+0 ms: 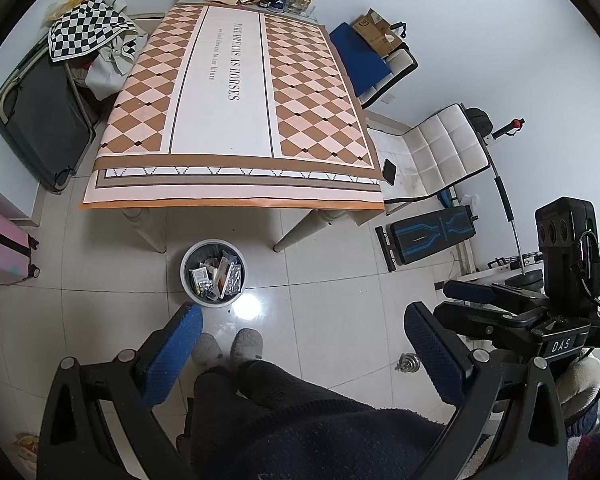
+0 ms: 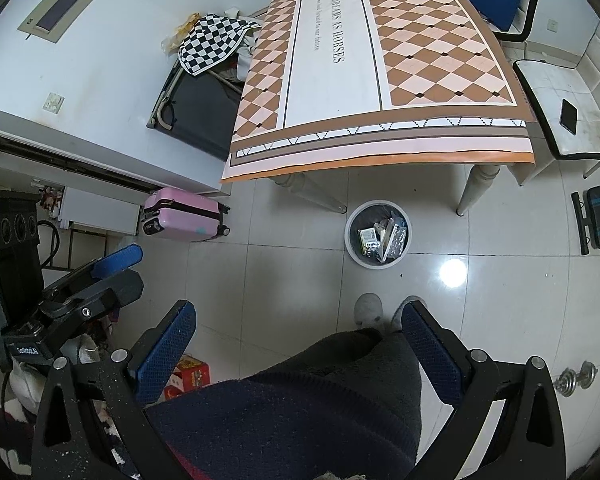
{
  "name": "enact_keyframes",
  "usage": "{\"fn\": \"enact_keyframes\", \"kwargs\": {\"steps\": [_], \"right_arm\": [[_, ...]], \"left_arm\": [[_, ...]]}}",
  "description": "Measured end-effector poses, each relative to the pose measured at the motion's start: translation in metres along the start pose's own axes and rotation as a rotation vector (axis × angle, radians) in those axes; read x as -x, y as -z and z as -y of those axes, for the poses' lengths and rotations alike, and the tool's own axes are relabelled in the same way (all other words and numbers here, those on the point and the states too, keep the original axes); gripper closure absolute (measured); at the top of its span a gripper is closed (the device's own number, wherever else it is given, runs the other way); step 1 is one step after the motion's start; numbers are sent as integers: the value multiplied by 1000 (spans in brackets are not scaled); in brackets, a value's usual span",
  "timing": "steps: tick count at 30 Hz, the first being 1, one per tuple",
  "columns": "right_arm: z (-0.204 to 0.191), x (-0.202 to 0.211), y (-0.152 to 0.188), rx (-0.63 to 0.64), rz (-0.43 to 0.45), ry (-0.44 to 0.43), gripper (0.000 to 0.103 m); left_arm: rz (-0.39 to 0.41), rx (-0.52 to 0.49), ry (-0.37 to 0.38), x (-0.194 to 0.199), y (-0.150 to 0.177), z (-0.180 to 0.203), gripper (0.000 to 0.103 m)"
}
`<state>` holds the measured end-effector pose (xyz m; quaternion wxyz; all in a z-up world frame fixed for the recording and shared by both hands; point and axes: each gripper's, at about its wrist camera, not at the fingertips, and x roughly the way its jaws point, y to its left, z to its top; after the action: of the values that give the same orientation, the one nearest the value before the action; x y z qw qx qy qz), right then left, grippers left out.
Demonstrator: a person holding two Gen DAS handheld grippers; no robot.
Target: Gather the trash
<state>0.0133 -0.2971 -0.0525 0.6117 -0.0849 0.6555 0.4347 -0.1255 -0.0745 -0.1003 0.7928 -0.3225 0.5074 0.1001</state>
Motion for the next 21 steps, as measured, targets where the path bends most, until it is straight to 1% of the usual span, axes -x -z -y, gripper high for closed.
{"fn": "enact_keyframes", "kwargs": {"steps": [21], "right_arm": [[1, -1, -4, 16, -15, 0, 0]], "left_arm": [[-4, 17, -5, -2, 3, 0, 0]]}}
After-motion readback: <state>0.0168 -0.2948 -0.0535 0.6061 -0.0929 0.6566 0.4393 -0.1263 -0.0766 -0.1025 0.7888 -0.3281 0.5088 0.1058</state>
